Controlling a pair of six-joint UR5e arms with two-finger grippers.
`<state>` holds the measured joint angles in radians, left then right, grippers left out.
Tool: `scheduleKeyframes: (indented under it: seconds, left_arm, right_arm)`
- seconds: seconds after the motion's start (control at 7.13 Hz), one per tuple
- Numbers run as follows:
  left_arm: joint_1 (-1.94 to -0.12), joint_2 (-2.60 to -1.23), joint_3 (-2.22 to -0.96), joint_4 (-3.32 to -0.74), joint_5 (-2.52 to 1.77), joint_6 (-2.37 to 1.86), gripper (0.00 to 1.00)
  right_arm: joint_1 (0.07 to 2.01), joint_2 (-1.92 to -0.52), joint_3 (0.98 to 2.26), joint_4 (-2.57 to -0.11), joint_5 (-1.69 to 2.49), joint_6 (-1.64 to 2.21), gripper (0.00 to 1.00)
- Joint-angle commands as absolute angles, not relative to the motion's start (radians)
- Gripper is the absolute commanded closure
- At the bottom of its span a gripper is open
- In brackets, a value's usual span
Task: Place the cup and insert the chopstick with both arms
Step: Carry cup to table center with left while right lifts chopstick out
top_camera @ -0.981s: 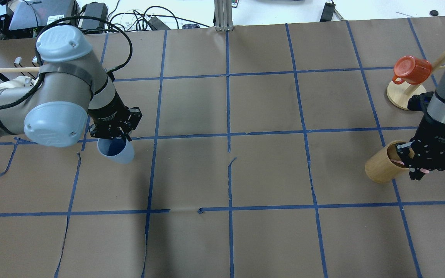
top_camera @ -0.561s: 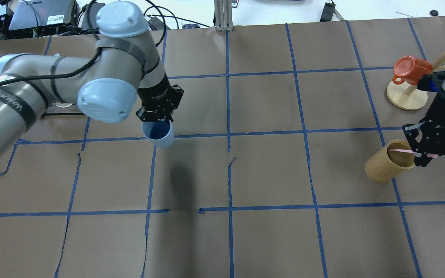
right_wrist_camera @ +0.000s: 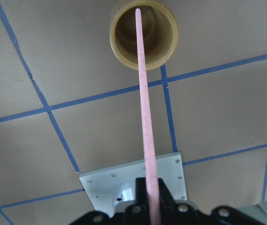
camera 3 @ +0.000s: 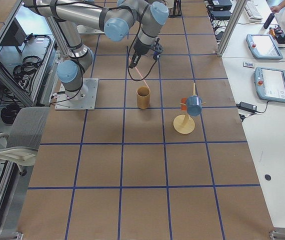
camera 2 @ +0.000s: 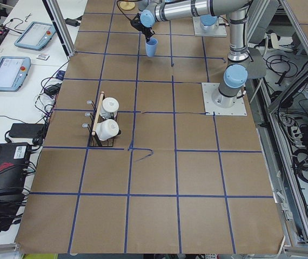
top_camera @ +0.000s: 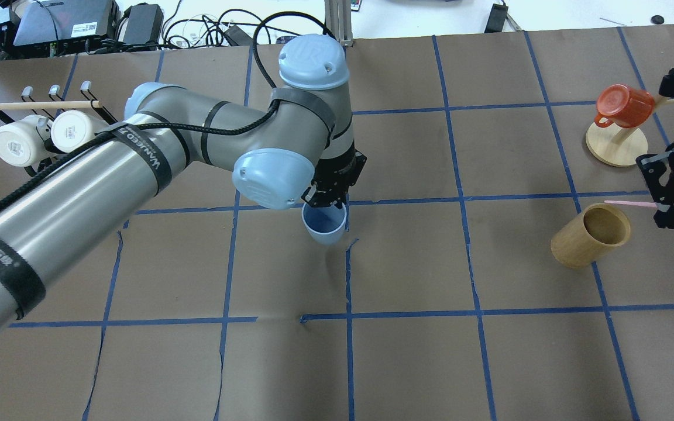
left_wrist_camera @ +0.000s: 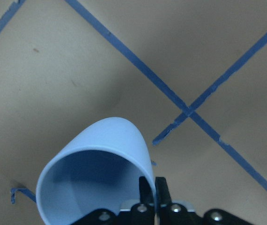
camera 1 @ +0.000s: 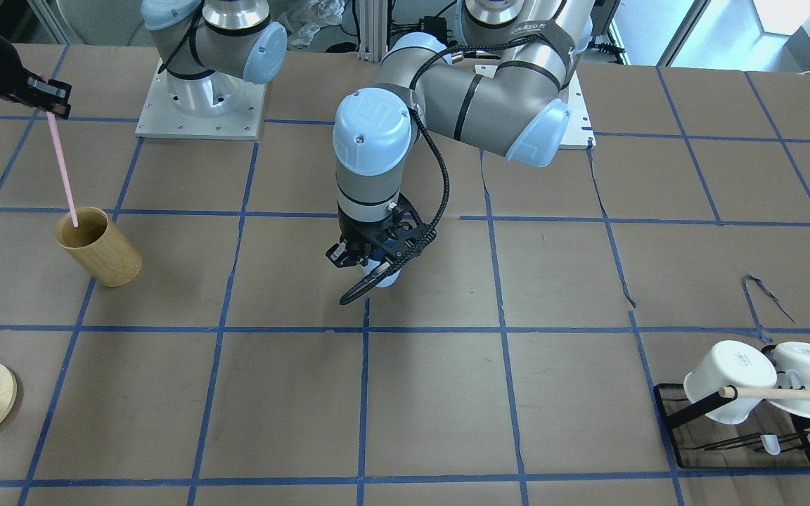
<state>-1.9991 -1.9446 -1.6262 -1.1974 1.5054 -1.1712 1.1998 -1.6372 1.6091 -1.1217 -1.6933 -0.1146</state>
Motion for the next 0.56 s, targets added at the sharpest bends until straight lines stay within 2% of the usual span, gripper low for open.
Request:
scheduleKeyframes:
  seconds: [0.0, 0.14, 0.42]
  left_arm:
    - [-2.014, -1.965, -1.631, -1.195, 1.479, -1.135, 0.01]
    - [-2.008, -1.965, -1.622, -1.193, 1.327, -1.128, 0.0]
    - [-1.987, -1.947, -1.618, -1.193, 1.322, -1.108, 0.0]
  right_arm:
    - [1.229, -1.631, 1.51, -1.008, -1.614, -0.095, 1.0]
    - [1.256, -1.623, 1.5, -1.021, -1.582, -0.095, 1.0]
    - [1.325, -1.608, 1.484, -1.103, -1.569, -0.094, 1.0]
